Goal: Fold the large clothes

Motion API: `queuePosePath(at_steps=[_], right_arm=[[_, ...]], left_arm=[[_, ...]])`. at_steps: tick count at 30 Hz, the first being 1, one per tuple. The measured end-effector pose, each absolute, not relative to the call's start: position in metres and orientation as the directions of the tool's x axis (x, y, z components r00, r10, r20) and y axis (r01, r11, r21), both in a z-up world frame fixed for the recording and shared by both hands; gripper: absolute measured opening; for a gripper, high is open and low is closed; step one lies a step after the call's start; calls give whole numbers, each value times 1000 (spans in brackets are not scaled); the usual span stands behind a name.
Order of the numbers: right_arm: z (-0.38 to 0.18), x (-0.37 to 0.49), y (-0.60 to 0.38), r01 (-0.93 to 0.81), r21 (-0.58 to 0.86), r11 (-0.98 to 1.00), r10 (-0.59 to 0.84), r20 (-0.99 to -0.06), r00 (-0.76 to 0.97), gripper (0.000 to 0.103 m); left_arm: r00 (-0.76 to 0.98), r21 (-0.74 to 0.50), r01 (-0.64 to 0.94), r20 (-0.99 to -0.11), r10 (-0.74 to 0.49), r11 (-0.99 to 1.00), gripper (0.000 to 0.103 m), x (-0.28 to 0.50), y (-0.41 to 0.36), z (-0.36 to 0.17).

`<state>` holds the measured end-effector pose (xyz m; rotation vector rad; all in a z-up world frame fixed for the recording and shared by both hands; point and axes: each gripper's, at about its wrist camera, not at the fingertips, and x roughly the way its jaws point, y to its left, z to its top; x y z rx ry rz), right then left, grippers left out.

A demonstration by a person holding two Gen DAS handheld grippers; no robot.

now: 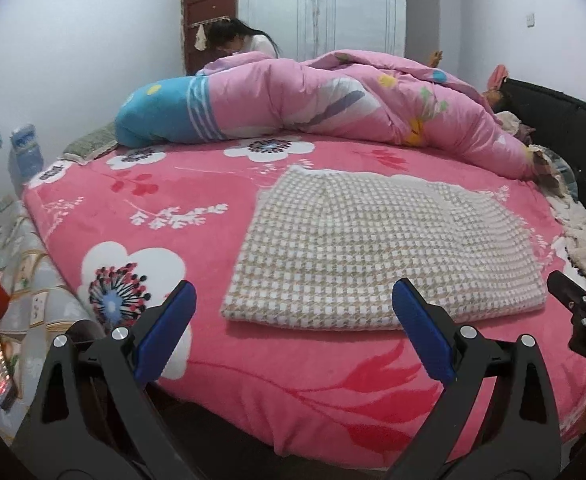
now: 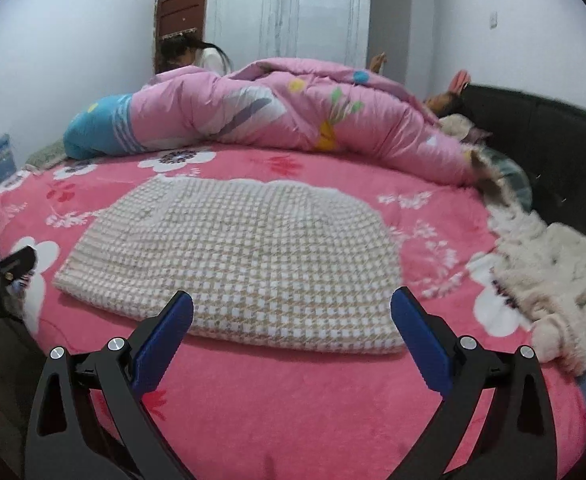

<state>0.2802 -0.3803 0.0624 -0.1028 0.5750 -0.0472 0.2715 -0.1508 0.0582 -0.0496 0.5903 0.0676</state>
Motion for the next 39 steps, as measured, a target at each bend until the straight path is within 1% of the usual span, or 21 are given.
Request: queuePosePath(at_steps=[2,4,8,10,16,20,26,39], right_arm=[[63,277,-374,44,-172,984,-129,-521,843,96],[63,275,-371,29,-191,981,-125,-514,848,96],[64,273,-371,-33,-135,990,-46,-541,840,96],[62,274,-372,-48,-109,993,-20,-556,831,96],[54,280,-370,-40,-89,995,-23,-610,792,96],[46,285,-369,-45,-68,997,-10,-650,760,96],[34,294,-368,-61,-24,998,27,-704,710,96],[29,294,-370,-54,2,999,39,-722,690,96]], left_arm=[[833,-29,-81,-550,51,996,95,267,-152,62],[831,-18,-92,-552,66,996,95,264,-154,64],[818,9,-114,-567,99,993,95,266,-158,61],[801,3,-129,-589,106,992,95,268,-157,56],[731,-76,-157,-680,64,985,95,282,-150,33],[701,-93,-148,-713,38,985,95,288,-152,21],[699,-90,-126,-715,24,988,95,287,-160,19],[691,-78,-81,-723,0,994,95,286,-172,21]])
